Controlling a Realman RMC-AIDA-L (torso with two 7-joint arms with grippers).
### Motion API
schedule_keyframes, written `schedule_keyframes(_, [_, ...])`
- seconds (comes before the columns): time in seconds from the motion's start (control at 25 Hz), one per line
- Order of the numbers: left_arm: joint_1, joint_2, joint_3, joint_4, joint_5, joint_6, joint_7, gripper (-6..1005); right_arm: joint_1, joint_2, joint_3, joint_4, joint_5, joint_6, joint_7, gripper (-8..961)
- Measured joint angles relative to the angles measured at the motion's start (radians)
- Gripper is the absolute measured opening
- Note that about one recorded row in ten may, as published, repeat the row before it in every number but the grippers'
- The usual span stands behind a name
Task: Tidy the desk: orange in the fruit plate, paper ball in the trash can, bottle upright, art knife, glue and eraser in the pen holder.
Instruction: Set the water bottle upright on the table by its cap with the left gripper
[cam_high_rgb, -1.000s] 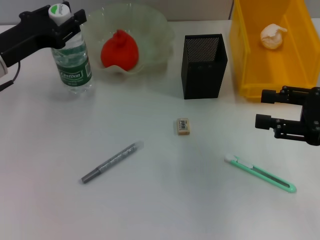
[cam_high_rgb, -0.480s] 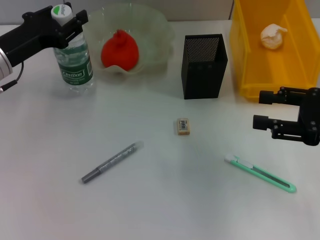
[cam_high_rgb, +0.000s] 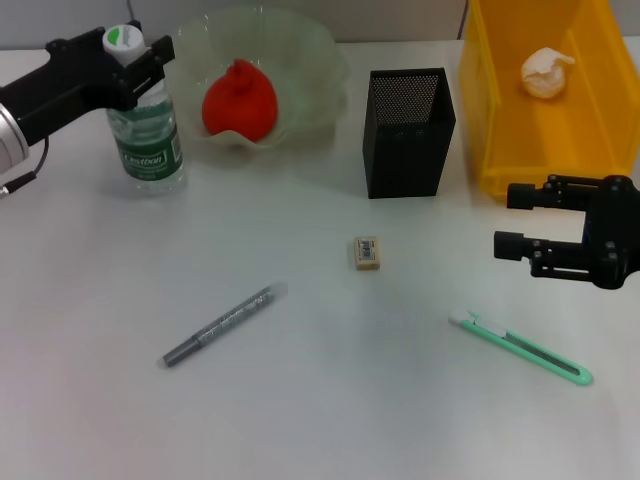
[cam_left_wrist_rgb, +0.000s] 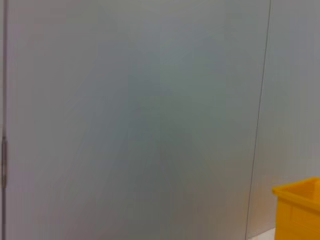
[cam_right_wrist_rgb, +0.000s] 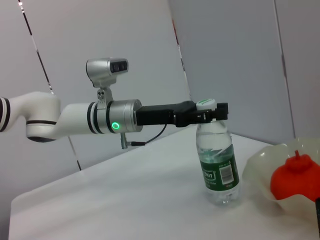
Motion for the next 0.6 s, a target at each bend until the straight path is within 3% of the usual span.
schedule_keyframes(0.6, [0.007,0.000,-0.005,-0.009,-0.003,-0.022,0.005,557,0.006,0.001,-0.007,0.003,0.000,0.012,0.002,674])
